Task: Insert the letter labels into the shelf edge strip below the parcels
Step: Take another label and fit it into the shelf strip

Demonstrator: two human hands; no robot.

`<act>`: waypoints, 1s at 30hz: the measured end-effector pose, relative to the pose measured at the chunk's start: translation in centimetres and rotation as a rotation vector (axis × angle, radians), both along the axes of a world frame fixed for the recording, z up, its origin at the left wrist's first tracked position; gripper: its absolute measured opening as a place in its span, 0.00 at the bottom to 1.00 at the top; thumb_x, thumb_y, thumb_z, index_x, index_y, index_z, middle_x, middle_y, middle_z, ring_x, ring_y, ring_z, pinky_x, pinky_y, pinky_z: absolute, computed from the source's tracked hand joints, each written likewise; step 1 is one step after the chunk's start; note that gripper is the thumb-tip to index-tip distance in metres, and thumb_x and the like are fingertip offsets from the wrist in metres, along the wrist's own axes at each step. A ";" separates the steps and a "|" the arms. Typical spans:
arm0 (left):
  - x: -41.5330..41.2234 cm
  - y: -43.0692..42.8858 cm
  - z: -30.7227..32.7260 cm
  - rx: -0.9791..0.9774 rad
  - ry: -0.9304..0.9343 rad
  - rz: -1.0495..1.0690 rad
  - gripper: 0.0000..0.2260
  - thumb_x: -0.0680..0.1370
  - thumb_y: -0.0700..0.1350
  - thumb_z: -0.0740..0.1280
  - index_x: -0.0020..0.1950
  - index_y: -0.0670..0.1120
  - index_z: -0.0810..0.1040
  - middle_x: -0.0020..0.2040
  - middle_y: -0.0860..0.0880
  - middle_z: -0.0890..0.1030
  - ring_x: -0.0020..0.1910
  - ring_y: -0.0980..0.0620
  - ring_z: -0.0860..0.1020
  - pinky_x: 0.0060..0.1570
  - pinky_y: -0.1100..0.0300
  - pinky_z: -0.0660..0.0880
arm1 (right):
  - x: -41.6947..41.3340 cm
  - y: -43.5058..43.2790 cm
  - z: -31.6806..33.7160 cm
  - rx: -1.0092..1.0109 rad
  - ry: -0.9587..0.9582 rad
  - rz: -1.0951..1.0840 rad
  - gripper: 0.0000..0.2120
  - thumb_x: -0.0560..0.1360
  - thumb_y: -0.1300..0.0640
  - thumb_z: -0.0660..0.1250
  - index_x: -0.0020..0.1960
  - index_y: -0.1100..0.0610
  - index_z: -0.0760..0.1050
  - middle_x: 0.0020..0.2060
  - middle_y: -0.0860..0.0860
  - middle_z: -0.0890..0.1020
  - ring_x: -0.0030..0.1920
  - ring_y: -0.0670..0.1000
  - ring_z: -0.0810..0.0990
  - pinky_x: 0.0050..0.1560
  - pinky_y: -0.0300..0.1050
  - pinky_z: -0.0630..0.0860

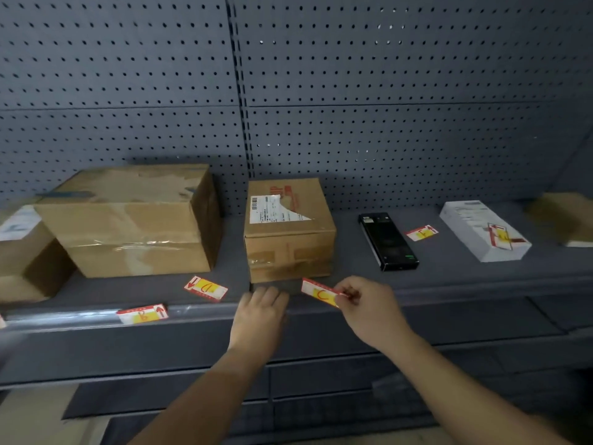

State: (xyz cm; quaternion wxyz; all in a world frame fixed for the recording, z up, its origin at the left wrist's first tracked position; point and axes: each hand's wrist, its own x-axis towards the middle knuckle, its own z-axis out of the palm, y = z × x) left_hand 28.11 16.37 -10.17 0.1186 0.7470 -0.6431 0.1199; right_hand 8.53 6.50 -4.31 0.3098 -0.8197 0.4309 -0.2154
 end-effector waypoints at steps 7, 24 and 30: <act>0.7 -0.1 -1.6 -0.202 -0.039 -0.085 0.12 0.66 0.38 0.76 0.47 0.45 0.78 0.41 0.46 0.77 0.41 0.44 0.74 0.40 0.52 0.68 | 0.5 -0.6 -0.6 0.016 -0.004 0.005 0.05 0.76 0.57 0.69 0.47 0.47 0.79 0.38 0.40 0.80 0.39 0.40 0.78 0.37 0.33 0.72; 0.0 0.4 -2.0 -0.108 0.178 -0.016 0.12 0.66 0.36 0.76 0.44 0.46 0.77 0.41 0.48 0.76 0.42 0.46 0.74 0.42 0.53 0.73 | 0.7 -0.5 -1.0 0.004 -0.044 0.065 0.05 0.76 0.57 0.69 0.48 0.48 0.80 0.41 0.41 0.82 0.42 0.41 0.79 0.43 0.37 0.77; 0.9 2.0 -0.8 -0.006 0.310 -0.075 0.07 0.76 0.41 0.68 0.54 0.47 0.77 0.51 0.48 0.77 0.51 0.48 0.74 0.53 0.55 0.74 | 2.4 -1.2 -1.1 -0.107 0.025 0.167 0.05 0.77 0.58 0.68 0.48 0.49 0.80 0.43 0.43 0.79 0.43 0.41 0.76 0.41 0.31 0.69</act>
